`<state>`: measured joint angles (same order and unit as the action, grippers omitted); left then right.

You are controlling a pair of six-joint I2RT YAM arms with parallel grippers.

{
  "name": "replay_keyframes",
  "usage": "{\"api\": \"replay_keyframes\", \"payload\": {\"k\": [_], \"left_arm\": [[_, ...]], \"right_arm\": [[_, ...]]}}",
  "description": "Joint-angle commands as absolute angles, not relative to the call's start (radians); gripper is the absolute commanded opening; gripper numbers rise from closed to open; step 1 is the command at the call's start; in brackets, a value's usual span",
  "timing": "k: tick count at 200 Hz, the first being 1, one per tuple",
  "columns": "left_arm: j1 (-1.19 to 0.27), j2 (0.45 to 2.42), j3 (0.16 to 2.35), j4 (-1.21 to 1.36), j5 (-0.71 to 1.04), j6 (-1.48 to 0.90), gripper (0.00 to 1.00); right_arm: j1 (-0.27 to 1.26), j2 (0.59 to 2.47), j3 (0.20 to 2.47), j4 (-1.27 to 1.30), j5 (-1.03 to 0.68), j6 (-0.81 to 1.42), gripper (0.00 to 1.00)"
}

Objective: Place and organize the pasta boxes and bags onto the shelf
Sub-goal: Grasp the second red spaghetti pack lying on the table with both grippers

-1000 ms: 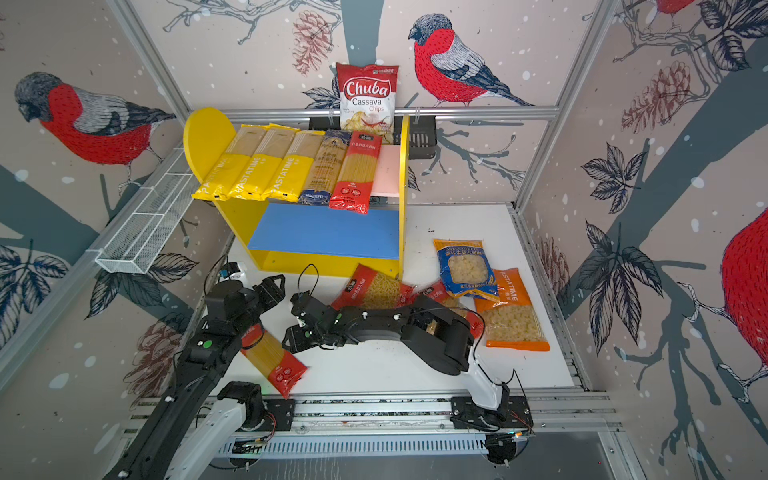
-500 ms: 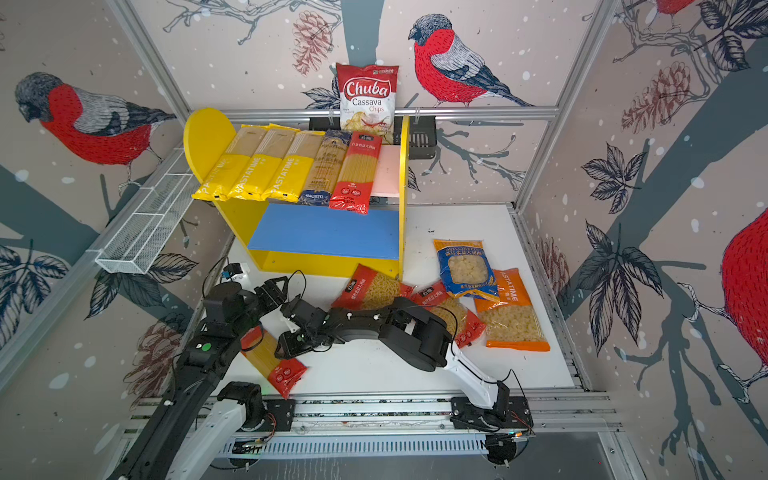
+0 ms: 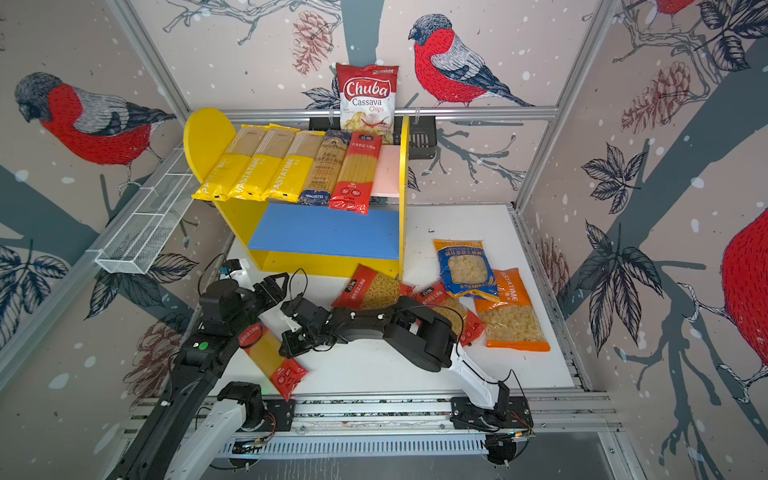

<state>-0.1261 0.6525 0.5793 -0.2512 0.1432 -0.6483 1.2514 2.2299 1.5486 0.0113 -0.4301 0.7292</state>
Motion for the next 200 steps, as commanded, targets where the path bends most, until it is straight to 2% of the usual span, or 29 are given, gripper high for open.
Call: {"api": "replay_keyframes", "payload": {"k": [1,34,61,95,125,152,178,200], "left_arm": [[-0.124,0.652,0.592,-0.227,0.171,-0.633,0.68],[-0.124,0.648,0.577,-0.167,0.217,-0.637,0.68],[-0.127,0.649,0.524,-0.067,0.285,-0.682,0.68],[-0.185,0.652,0.447,0.046,0.299,-0.747,0.68],[-0.304,0.686,0.361,0.127,0.244,-0.789,0.68],[-0.367,0.711,0.236,0.243,0.223,-0.870,0.68],[-0.381,0.740,0.103,0.406,0.251,-0.949,0.66],[-0.388,0.764,0.068,0.444,0.264,-0.960,0.65]], "right_arm": [[1.241,2.150,1.512,-0.003,-0.331,0.675,0.08],[1.208,1.988,1.372,-0.054,-0.166,0.646,0.04],[1.144,1.820,1.170,-0.024,-0.078,0.700,0.01],[1.058,1.597,0.873,0.108,-0.029,0.879,0.01],[1.024,1.525,0.673,0.279,-0.045,1.063,0.02],[1.017,1.559,0.654,0.326,-0.132,1.073,0.15],[0.985,1.563,0.668,0.298,-0.203,0.965,0.30],[0.938,1.558,0.683,0.243,-0.267,0.845,0.41]]}}
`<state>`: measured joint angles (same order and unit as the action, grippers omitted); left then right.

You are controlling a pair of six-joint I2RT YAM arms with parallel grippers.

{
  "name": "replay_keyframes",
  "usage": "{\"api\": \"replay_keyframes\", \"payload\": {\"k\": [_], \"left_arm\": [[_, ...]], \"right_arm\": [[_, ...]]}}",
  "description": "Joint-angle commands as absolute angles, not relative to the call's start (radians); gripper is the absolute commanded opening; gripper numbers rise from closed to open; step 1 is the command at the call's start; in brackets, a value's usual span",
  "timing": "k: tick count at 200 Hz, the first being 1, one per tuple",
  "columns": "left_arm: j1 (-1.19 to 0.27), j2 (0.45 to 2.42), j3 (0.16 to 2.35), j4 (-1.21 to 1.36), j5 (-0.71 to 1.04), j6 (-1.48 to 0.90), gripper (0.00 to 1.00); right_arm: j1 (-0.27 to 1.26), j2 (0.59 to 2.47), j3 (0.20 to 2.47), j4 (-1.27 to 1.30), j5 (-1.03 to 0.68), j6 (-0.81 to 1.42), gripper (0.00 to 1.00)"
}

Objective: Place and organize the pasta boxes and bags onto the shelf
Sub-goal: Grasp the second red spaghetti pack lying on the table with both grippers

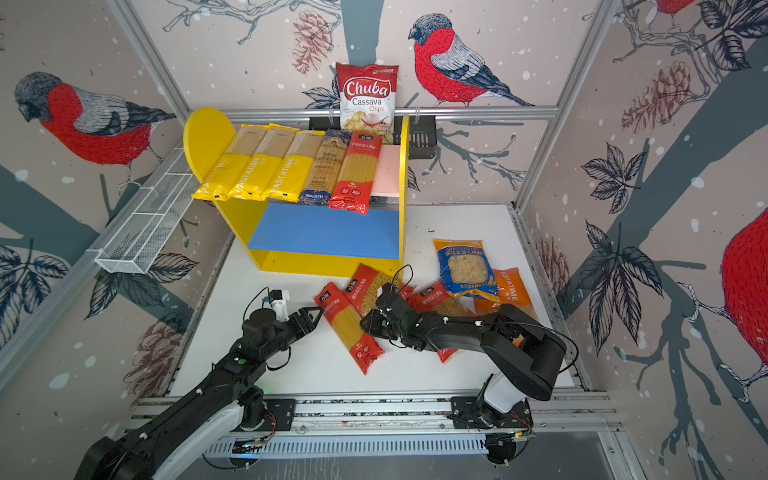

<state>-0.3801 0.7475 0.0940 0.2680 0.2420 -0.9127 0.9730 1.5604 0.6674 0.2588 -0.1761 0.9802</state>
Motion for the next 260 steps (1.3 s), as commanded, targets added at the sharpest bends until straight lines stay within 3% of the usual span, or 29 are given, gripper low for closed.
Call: {"api": "replay_keyframes", "payload": {"k": [1,37,115,145,188,260], "left_arm": [[-0.388,0.765,0.067,0.443,0.265,-0.960,0.65],[-0.393,0.791,0.042,0.441,0.264,-0.962,0.61],[-0.420,0.774,0.009,0.356,0.222,-0.978,0.53],[-0.420,0.812,-0.003,0.384,0.209,-0.979,0.44],[-0.421,0.864,0.009,0.423,0.218,-0.977,0.36],[-0.385,0.702,0.209,0.194,0.217,-0.931,0.43]], "right_arm": [[0.936,1.558,0.684,0.241,-0.272,0.838,0.42],[0.889,1.597,0.740,0.118,-0.372,0.657,0.55],[0.909,1.734,0.783,0.132,-0.439,0.600,0.61],[0.939,1.804,0.815,0.183,-0.487,0.609,0.51],[0.960,1.804,0.826,0.238,-0.510,0.631,0.24],[0.964,1.669,0.822,0.272,-0.521,0.677,0.05]]}}
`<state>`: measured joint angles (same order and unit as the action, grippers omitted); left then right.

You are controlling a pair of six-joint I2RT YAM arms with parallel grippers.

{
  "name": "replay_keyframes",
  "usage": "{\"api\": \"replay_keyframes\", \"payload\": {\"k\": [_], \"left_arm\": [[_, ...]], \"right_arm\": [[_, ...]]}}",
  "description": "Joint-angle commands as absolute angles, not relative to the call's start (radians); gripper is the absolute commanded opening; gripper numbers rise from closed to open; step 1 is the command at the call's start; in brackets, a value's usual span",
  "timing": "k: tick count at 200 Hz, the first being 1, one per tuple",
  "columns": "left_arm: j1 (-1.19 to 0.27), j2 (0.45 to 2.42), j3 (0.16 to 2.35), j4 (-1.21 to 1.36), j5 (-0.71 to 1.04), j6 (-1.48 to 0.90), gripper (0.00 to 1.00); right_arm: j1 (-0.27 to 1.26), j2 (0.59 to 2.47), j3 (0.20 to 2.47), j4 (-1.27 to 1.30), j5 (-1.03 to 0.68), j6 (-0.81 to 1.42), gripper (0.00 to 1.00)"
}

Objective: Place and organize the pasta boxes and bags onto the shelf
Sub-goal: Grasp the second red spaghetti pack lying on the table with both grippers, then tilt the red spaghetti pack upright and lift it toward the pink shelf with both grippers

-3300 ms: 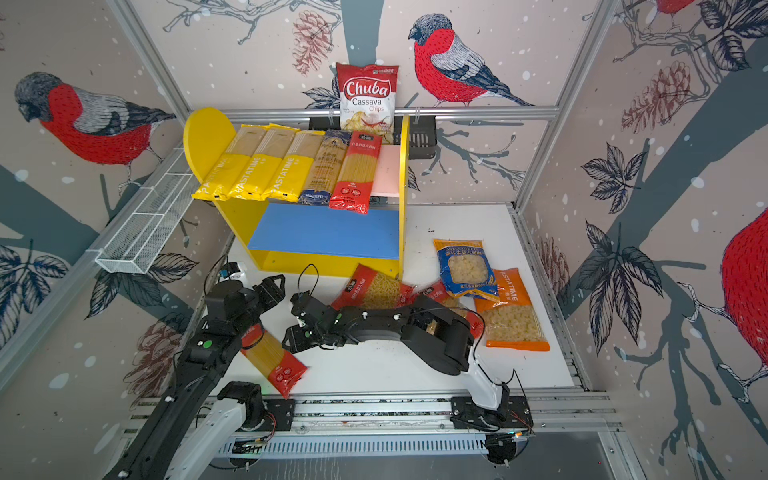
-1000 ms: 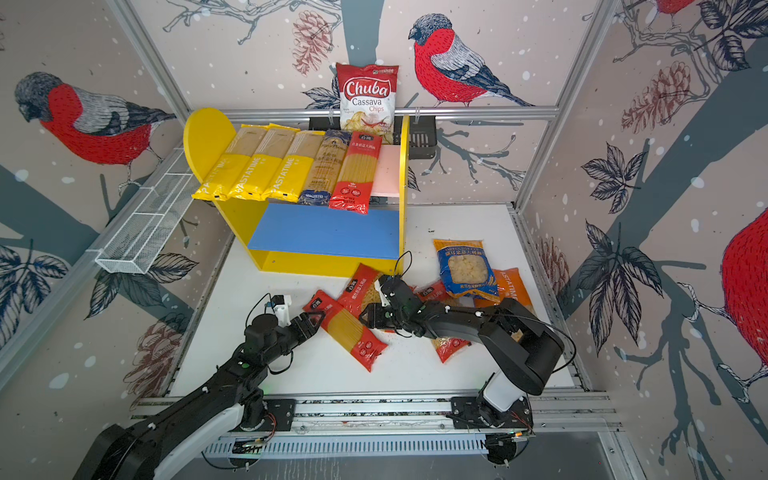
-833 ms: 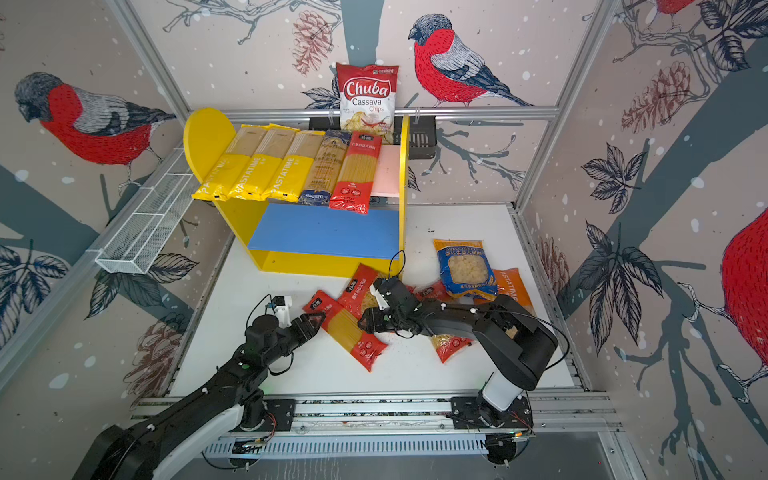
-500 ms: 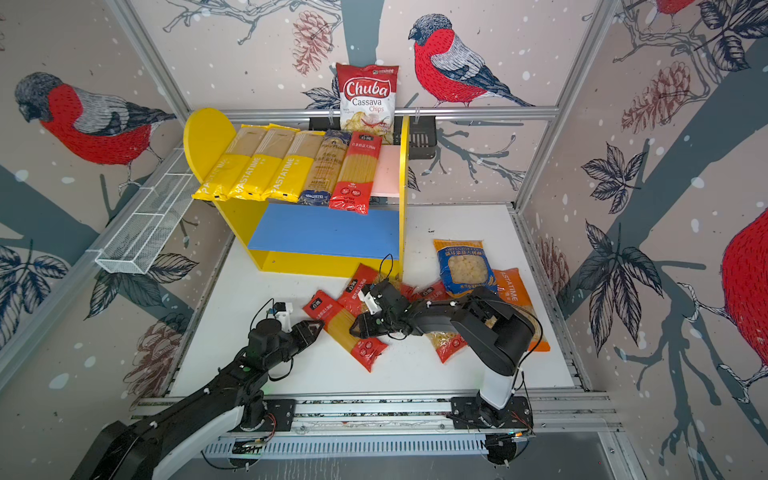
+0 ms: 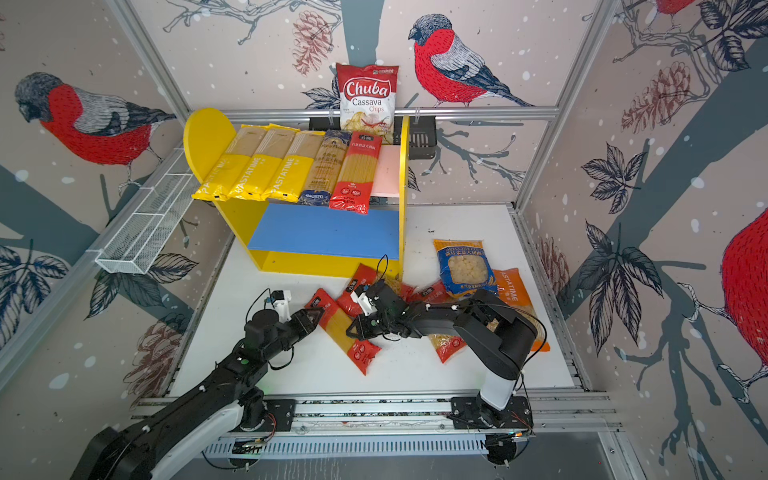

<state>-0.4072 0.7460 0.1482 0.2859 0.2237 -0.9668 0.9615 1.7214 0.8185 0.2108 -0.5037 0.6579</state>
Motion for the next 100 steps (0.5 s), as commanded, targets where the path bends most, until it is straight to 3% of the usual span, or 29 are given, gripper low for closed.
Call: {"api": "replay_keyframes", "payload": {"k": [1,57,100], "left_arm": [[-0.383,0.699,0.213,0.190,0.217,-0.930,0.44],[-0.280,0.641,0.395,0.122,0.349,-0.875,0.67],[-0.281,0.649,0.450,0.273,0.451,-0.922,0.75]], "right_arm": [[0.964,1.667,0.822,0.272,-0.520,0.678,0.05],[0.965,1.466,0.789,0.365,-0.449,0.718,0.00],[0.959,1.290,0.720,0.500,-0.338,0.773,0.00]]}}
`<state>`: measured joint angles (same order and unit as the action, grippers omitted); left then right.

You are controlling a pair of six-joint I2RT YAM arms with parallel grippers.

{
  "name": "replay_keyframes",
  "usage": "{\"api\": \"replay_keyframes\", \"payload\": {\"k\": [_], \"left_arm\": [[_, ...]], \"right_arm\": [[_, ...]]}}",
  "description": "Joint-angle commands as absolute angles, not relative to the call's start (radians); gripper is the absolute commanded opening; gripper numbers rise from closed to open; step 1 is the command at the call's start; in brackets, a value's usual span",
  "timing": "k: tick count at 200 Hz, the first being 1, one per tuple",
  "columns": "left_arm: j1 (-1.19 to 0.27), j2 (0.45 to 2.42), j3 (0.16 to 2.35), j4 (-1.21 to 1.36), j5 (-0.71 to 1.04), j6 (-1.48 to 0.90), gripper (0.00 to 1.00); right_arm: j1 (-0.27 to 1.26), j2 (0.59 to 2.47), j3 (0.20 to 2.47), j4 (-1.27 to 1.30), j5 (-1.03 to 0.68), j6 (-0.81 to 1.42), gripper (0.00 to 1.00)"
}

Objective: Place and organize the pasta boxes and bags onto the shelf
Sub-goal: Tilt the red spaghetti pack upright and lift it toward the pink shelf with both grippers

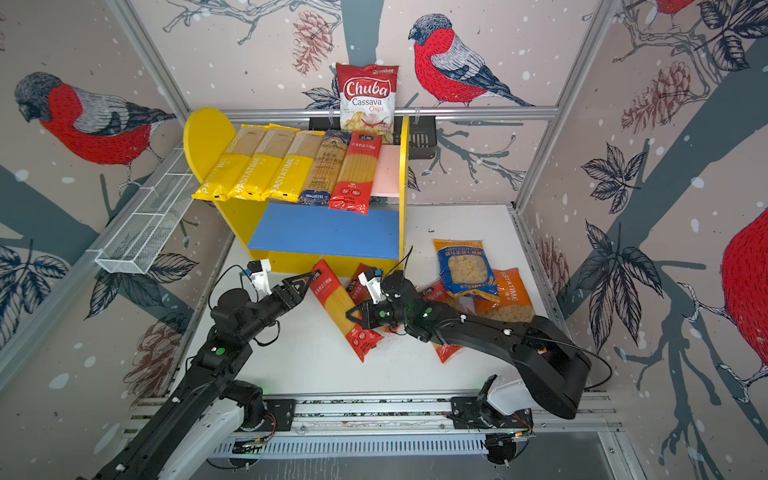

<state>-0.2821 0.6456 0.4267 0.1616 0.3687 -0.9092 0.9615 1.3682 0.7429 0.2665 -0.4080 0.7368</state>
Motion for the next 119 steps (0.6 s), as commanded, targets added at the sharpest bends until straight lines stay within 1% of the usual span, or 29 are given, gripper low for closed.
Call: {"api": "replay_keyframes", "payload": {"k": [1,32,60,82,119], "left_arm": [[-0.281,0.649,0.450,0.278,0.452,-0.924,0.76],[-0.290,0.674,0.443,0.409,0.513,-0.978,0.78],[-0.355,0.698,0.436,0.472,0.497,-0.975,0.79],[-0.411,0.726,0.436,0.509,0.480,-0.966,0.79],[-0.425,0.740,0.440,0.580,0.492,-0.979,0.77]], "right_arm": [[0.959,1.286,0.718,0.504,-0.335,0.775,0.00],[0.962,1.193,0.658,0.631,-0.289,0.844,0.00],[0.980,1.155,0.649,0.678,-0.278,0.854,0.00],[0.998,1.141,0.654,0.703,-0.293,0.849,0.00],[1.022,1.132,0.663,0.735,-0.339,0.838,0.00]]}}
